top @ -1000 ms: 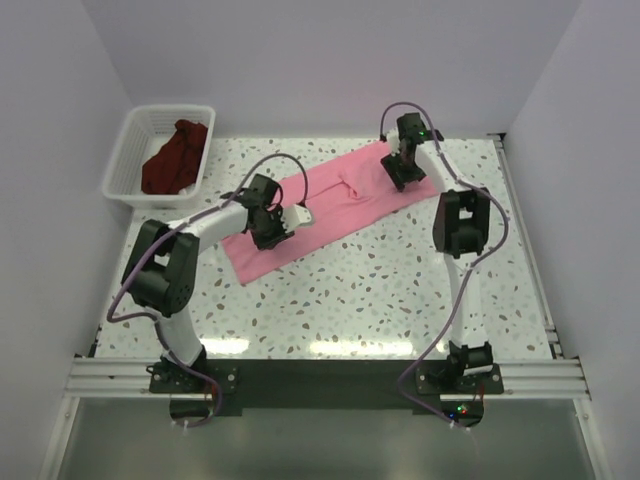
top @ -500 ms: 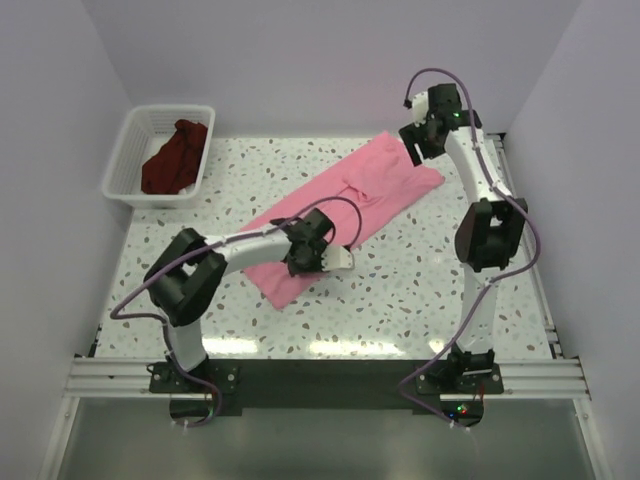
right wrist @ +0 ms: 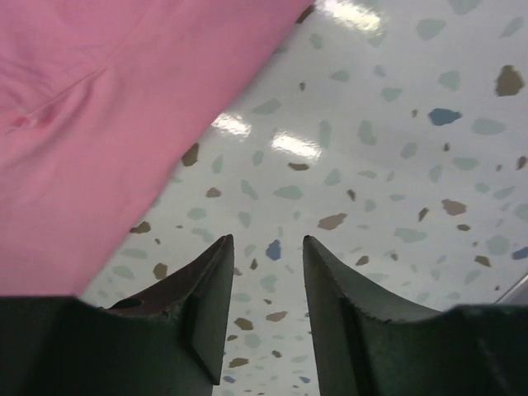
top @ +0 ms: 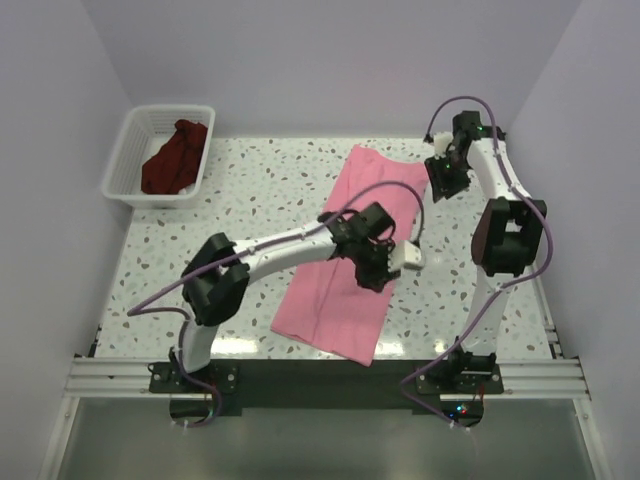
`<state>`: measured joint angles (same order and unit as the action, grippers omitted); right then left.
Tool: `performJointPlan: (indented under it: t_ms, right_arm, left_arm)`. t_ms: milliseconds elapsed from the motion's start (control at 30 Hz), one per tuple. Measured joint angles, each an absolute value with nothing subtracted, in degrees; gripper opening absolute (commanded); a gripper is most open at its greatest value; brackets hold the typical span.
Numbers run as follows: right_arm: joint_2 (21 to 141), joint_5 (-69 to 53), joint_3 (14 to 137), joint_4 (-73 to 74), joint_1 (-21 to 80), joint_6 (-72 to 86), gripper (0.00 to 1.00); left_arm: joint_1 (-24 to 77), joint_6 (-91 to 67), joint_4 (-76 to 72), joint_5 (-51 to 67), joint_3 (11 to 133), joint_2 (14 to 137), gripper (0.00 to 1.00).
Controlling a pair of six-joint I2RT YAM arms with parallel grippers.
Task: Fold and stack the t-shirts
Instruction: Fold the tshirt
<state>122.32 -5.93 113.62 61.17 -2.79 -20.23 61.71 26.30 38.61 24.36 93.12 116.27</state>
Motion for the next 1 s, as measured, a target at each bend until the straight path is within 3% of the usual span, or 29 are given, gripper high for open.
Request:
performJointPlan:
  t_ms: [67, 367, 733, 1000]
  right_arm:
    - [121.62, -6.98, 111.55, 61.43, -1.17, -19.84, 0.32]
    - [126.13, -3.9, 112.36, 59.31, 12.75, -16.43, 0.26]
    - [139.35, 7.53, 122.91, 57.56, 17.26, -16.8, 0.22]
    - [148.57, 15.51, 137.95, 57.45, 22.55, -19.81, 0.2]
  left_arm:
    - [55.77, 24.03, 37.34, 28.03, 93.12, 114.21, 0.33]
    - [31.07, 12.75, 28.56, 34.37, 91.07, 109.36, 0.33]
    - [17.82, 6.79, 25.82, 37.23, 79.99, 103.68, 0.35]
    - [13.91, 4.97, 23.33, 38.3, 74.28, 97.03, 0.35]
